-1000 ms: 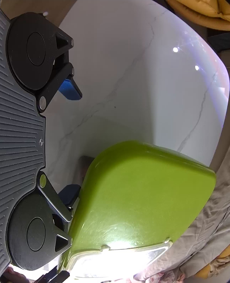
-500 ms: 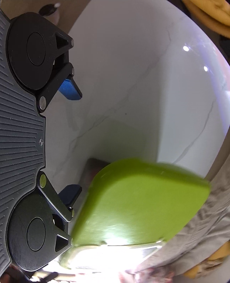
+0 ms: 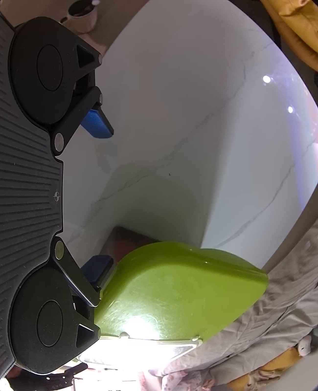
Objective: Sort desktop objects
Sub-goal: 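Open both grippers and pull them back from the lidded box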
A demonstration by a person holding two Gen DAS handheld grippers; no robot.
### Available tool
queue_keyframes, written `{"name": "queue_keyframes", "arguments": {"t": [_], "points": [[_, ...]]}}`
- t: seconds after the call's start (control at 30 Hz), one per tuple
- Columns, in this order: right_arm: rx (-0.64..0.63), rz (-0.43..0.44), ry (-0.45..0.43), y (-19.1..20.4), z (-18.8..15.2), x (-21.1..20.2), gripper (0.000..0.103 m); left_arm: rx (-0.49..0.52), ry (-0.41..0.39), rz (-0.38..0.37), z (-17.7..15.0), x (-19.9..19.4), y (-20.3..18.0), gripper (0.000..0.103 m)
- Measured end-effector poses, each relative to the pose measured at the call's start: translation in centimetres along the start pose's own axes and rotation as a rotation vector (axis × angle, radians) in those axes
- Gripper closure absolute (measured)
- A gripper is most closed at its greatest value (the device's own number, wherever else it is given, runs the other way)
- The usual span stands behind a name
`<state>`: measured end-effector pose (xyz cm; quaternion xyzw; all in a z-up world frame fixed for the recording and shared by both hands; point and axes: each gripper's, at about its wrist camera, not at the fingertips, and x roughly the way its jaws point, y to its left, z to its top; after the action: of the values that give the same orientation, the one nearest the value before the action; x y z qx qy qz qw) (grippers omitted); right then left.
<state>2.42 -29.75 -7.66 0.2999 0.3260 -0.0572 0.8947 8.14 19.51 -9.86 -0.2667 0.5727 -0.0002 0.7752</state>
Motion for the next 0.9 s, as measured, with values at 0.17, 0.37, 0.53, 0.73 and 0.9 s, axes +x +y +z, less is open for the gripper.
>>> {"name": "queue_keyframes", "arguments": {"t": [0.17, 0.37, 0.53, 0.73, 0.9], "points": [[-0.003, 0.009, -0.051, 1.0, 0.2, -2.1, 0.009, 0.023, -0.019, -0.007, -0.6, -0.2, -1.2, 0.0], [-0.076, 0.059, -0.077, 2.6, 0.9, -6.5, 0.0, 0.067, -0.08, -0.008, -2.2, -2.0, -3.0, 0.0], [-0.157, 0.081, 0.104, 4.5, 0.2, -7.4, 0.0, 0.151, -0.039, -0.035, -4.2, -2.4, -5.8, 0.0], [-0.216, 0.058, 0.203, 6.7, -2.9, -7.7, 0.0, 0.234, -0.038, -0.037, -6.8, -3.3, -7.9, 0.0], [-0.251, -0.015, 0.281, 7.7, -6.0, -7.3, 0.0, 0.304, -0.126, 0.036, -8.8, -4.2, -10.0, 0.0]]}}
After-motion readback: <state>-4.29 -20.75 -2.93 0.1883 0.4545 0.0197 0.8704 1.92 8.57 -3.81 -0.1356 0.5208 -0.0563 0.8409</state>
